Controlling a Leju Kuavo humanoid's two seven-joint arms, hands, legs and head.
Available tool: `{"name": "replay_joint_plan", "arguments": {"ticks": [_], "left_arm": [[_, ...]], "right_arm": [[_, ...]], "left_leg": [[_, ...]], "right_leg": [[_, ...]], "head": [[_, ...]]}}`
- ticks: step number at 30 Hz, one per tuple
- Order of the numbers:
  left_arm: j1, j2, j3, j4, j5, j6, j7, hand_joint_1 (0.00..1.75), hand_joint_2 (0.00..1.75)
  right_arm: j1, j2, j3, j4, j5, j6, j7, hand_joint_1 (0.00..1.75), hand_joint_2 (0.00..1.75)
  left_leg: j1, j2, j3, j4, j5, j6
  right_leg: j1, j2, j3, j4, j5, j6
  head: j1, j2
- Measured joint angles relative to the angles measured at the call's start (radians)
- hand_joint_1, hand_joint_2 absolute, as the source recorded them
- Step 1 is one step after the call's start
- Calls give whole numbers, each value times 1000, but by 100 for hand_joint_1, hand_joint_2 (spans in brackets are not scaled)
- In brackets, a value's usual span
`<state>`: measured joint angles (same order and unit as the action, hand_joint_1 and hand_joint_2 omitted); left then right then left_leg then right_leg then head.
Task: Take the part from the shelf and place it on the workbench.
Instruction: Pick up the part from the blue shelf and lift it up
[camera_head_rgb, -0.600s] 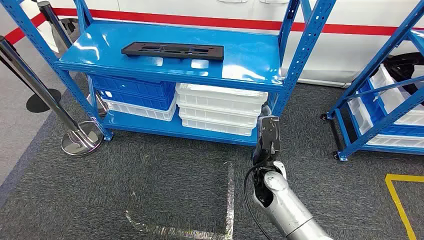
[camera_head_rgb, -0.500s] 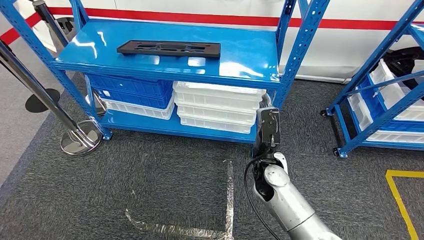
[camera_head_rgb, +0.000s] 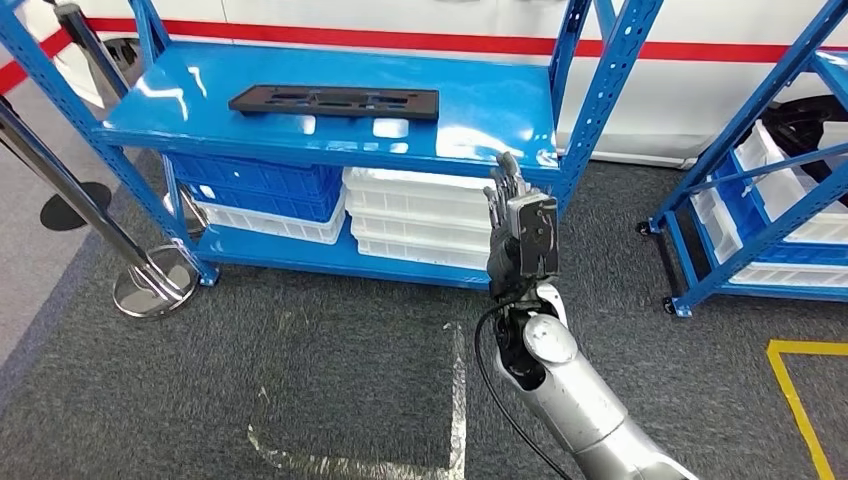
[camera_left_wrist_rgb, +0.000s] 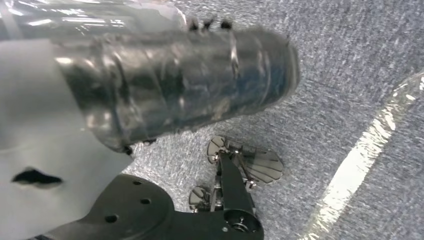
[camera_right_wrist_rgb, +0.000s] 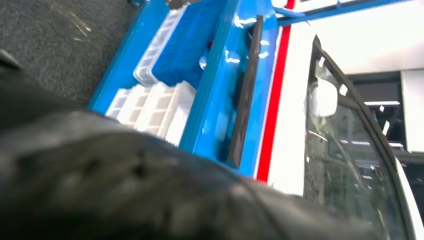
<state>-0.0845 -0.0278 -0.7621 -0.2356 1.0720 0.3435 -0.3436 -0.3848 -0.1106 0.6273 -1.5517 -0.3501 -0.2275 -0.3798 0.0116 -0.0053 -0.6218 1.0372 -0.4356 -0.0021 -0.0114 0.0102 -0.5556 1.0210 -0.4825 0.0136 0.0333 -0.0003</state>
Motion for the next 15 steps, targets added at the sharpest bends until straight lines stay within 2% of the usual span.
{"name": "replay_joint_plan", "arguments": {"ticks": [2, 3, 4, 6, 7, 8, 9, 10, 11, 12, 13, 15], "left_arm": [[0, 0, -9, 0, -7, -6, -1, 0, 0], [1, 0, -13, 0, -10, -7, -2, 0, 0], [0, 0, -16, 0, -13, -8, -3, 0, 0], [-2, 0, -24, 0, -18, -10, -5, 0, 0], [-4, 0, -29, 0, -20, -11, -6, 0, 0], [-4, -1, -34, 0, -21, -13, -6, 0, 0], [-3, -1, -38, 0, -23, -16, -7, 0, 0], [-2, -2, -41, 0, -24, -18, -7, 0, 0], [-1, -3, -42, 0, -24, -20, -7, 0, 0], [-1, -5, -44, 0, -25, -21, -7, 0, 0], [-2, -6, -46, 0, -27, -22, -7, 0, 0], [-5, -9, -51, 0, -29, -22, -7, 0, 0]], "right_arm": [[1, -2, 0, -3, 4, 1, 0, 0, 0], [0, -4, 0, -5, 7, 1, 0, 0, 0], [0, -7, 0, -7, 10, 1, 0, 0, 0], [3, -13, 0, -9, 17, 0, 1, 0, 0], [6, -15, 0, -10, 22, -1, 3, 0, 0], [9, -17, 0, -10, 28, -2, 5, 0, 0], [12, -19, 1, -10, 34, -4, 8, 0, 0], [13, -21, 1, -11, 39, -5, 11, 0, 0], [13, -23, 1, -12, 44, -6, 13, 0, 0], [12, -24, 1, -14, 47, -7, 15, 0, 0], [12, -25, 1, -16, 49, -7, 16, 0, 0], [12, -26, 1, -19, 50, -7, 16, 0, 0]], "left_leg": [[2, 0, 5, -4, -3, 14], [2, 0, 10, -7, -4, 21], [3, 1, 15, -10, -6, 28], [1, 1, 19, -11, -11, 37], [0, 1, 22, -11, -14, 40], [-2, 0, 26, -11, -18, 42], [-3, -1, 32, -11, -23, 43], [-4, -1, 40, -11, -28, 43], [-5, -2, 48, -12, -34, 43], [-8, -2, 54, -11, -40, 41], [-9, -3, 57, -11, -45, 38], [-10, -2, 59, -14, -49, 29]], "right_leg": [[-2, -2, 0, 4, -8, 11], [-3, -3, -9, 24, -19, 16], [-4, -4, -30, 65, -38, 19], [-4, -6, -103, 193, -84, 22], [-4, -6, -141, 250, -96, 22], [-4, -6, -166, 277, -89, 21], [-3, -6, -172, 266, -62, 18], [-1, -6, -159, 218, -20, 13], [3, -6, -136, 149, 25, 5], [8, -6, -110, 87, 55, -4], [12, -7, -88, 39, 69, -10], [17, -7, -71, 8, 63, -18]], "head": [[2, 0], [3, 0], [4, 0], [5, 0], [5, 0], [5, 0], [5, 0], [5, 0], [6, 0], [4, 0], [4, 0], [3, 0]]}}
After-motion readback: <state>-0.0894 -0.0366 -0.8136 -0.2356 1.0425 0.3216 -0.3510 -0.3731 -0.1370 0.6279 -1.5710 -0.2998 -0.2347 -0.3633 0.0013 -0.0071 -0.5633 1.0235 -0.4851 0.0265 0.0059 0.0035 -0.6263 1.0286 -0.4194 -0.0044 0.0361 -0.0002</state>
